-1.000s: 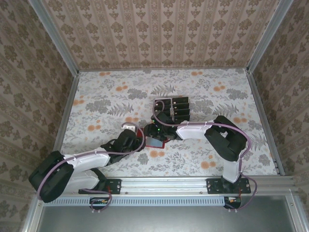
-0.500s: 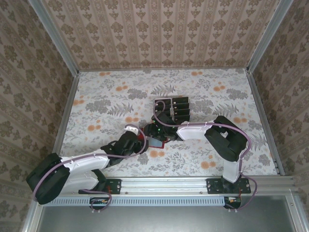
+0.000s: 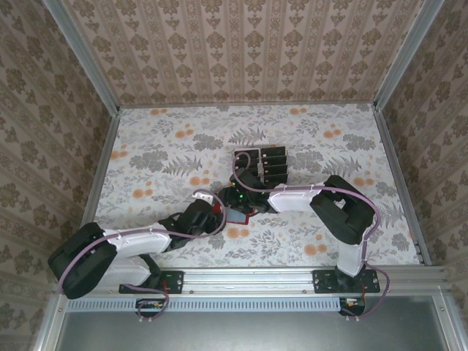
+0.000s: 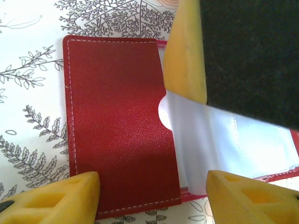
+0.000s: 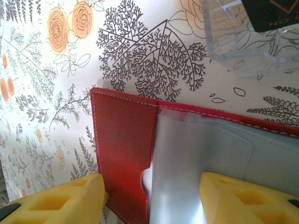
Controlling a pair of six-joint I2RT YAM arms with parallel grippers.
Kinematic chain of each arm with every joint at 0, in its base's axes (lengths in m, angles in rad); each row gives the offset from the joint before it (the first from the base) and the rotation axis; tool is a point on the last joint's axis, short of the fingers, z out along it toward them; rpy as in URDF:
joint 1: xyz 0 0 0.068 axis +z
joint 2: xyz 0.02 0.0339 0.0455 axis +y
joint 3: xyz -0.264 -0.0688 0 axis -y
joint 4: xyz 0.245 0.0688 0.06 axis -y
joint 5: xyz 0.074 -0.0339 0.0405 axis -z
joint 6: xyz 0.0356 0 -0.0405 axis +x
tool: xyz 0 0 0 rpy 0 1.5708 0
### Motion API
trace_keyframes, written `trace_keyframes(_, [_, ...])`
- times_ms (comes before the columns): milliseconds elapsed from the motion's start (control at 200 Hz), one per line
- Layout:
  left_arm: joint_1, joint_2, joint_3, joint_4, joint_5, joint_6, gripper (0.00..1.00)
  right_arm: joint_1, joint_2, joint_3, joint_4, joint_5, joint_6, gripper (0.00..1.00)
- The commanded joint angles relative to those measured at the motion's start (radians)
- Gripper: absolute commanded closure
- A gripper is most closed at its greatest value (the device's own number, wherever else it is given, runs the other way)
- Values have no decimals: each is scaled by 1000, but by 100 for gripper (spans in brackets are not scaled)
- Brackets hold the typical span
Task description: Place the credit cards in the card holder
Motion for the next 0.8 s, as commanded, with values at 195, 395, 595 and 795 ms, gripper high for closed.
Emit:
trace_keyframes(195, [-14, 33, 27, 60, -23, 17, 36, 1, 39, -35, -49, -16, 22, 42])
trace_keyframes(395, [-28, -7, 19, 68, -38, 12, 36, 0, 34, -37, -48, -19, 22, 42])
trace_keyframes(595, [-39, -49, 17, 37, -61, 12, 36, 0, 36, -37, -47, -20, 22, 42])
trace_keyframes(795, [-39, 5, 21, 55, -71, 16, 35, 0, 34, -40, -43, -23, 24, 42])
